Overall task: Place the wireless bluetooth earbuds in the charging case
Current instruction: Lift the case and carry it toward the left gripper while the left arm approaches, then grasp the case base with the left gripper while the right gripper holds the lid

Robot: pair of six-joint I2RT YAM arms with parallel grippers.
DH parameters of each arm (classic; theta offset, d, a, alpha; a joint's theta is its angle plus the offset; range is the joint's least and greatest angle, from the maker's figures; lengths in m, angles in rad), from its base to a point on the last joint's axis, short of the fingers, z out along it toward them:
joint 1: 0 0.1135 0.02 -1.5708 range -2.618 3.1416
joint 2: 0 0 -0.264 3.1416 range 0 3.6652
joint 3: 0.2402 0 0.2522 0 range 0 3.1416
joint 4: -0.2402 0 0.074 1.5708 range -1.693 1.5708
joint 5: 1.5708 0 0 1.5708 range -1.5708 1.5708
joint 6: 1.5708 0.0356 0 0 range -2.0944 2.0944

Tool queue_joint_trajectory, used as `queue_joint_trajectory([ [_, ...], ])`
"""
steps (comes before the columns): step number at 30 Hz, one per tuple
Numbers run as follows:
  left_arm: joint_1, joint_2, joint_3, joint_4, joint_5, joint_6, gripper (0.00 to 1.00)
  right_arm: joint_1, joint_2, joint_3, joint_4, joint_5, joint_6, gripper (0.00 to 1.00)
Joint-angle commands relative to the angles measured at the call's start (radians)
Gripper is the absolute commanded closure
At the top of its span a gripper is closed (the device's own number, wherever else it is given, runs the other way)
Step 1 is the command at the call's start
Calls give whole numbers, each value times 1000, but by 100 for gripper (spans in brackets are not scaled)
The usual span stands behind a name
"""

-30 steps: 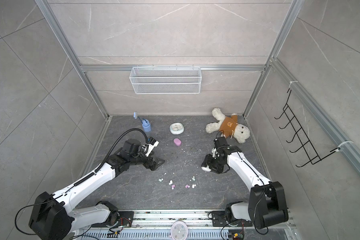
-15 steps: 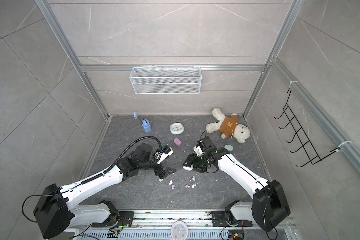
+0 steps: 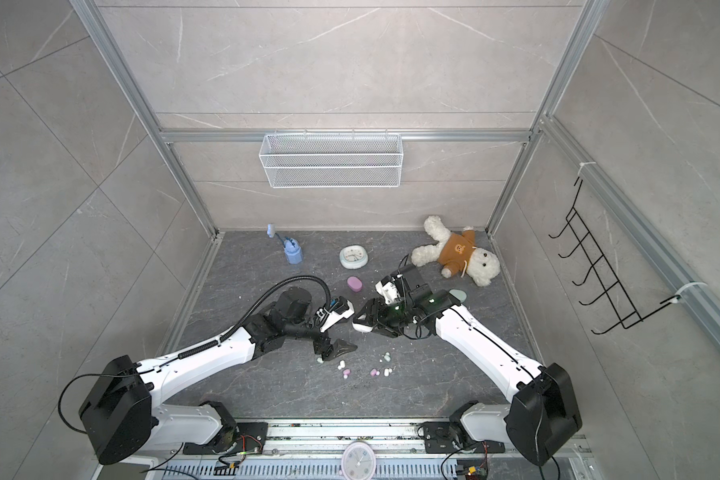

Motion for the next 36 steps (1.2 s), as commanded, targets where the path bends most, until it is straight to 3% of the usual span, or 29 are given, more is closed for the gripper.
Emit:
queue_joint_trajectory([
  [1, -4, 9, 43, 53, 42, 35, 11, 14, 13, 37, 3, -34, -13, 50],
  [36, -5, 13, 47, 90, 52, 149, 38, 45, 33, 71, -20, -114, -32, 50],
])
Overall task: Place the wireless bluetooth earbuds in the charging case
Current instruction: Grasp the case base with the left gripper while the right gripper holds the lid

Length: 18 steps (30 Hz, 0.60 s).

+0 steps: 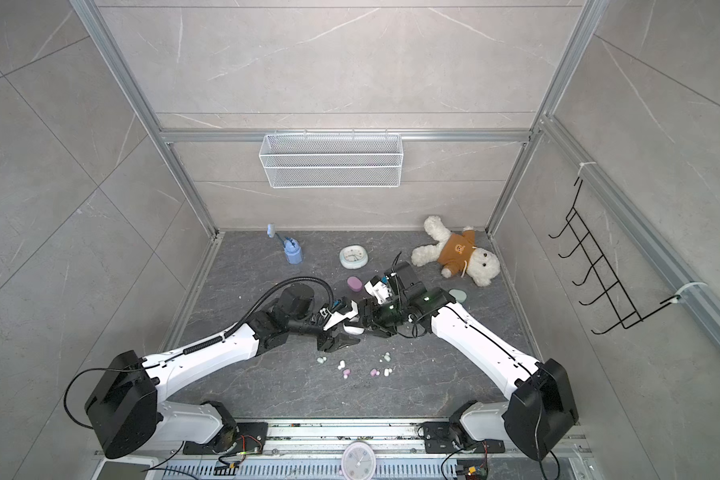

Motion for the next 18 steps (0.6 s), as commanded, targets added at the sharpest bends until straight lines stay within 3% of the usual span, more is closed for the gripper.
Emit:
queue_joint_trajectory([
  [1, -3, -22, 10, 42, 4, 35, 39, 6, 8, 24, -13, -28, -5, 50],
  [18, -6, -36, -1, -10, 18, 92, 38, 7, 13, 39, -41, -36, -9, 50],
])
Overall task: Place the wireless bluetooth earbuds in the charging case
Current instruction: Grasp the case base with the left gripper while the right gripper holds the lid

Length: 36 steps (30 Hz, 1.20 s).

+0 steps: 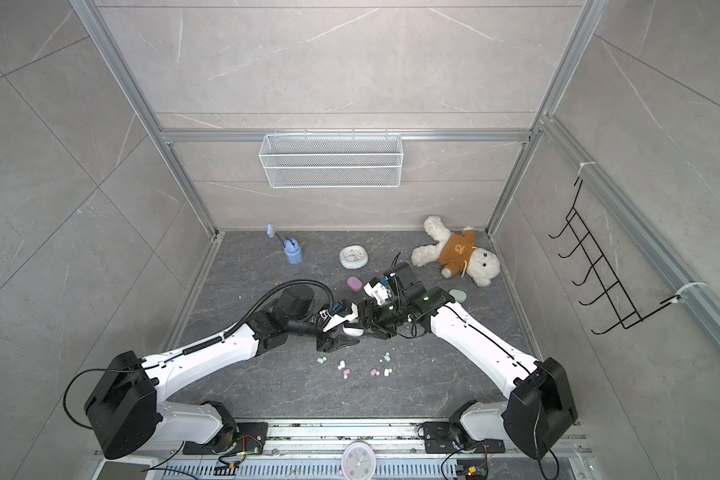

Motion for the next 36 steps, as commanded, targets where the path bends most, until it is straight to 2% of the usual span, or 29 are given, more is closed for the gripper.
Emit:
queue_joint_trajectory([
  [1, -5, -34, -1, 7, 19, 36, 38, 6, 8, 37, -27, -16, -9, 50],
  [18, -12, -37, 11, -2, 29, 50, 55, 6, 2, 33, -32, -18, -5, 50],
  [29, -14, -39, 23, -14, 48, 43, 61, 5, -3, 25, -22, -18, 5, 49],
  [36, -15, -39, 28, -10, 60, 27, 64, 5, -11, 14, -21, -12, 8, 37],
])
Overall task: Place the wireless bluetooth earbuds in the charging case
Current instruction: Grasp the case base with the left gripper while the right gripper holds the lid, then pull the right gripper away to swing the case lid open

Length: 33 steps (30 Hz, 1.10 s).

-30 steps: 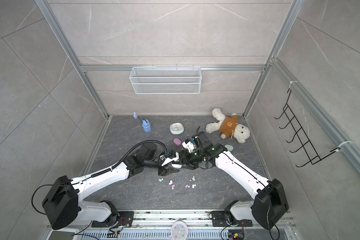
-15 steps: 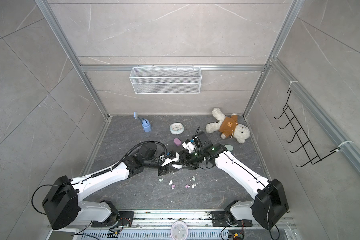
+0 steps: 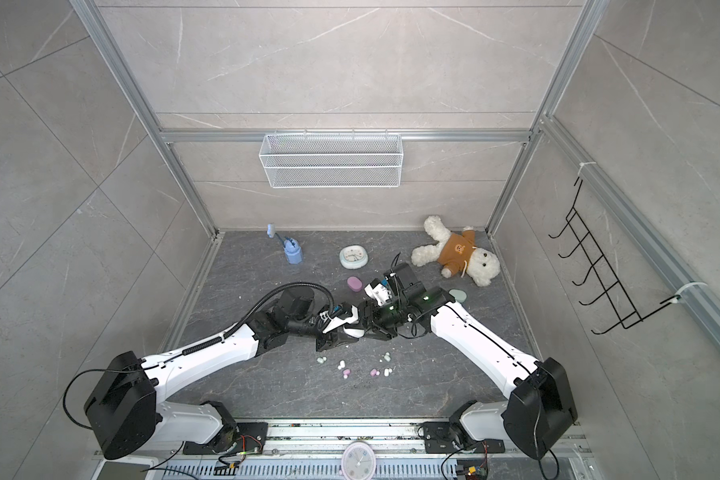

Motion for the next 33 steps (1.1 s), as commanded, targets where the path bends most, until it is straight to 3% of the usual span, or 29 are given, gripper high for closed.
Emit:
queue_joint_trajectory([
  [1, -7, -37, 28, -2, 58, -6, 64, 5, -13, 7, 2, -7, -8, 35],
  [12, -4, -58, -1, 15, 41, -40, 67, -6, -55, -35, 12, 21, 12, 20],
  [24, 17, -74, -63, 129, 79, -177, 71, -84, -153, -90, 44, 20, 36, 11],
  [28, 17, -84, -87, 222, 131, -292, 72, -130, -189, -44, -109, 88, -118, 11],
  [33, 17, -97, -120, 376, 211, -451, 72, -128, -249, 73, -304, 239, -446, 10],
])
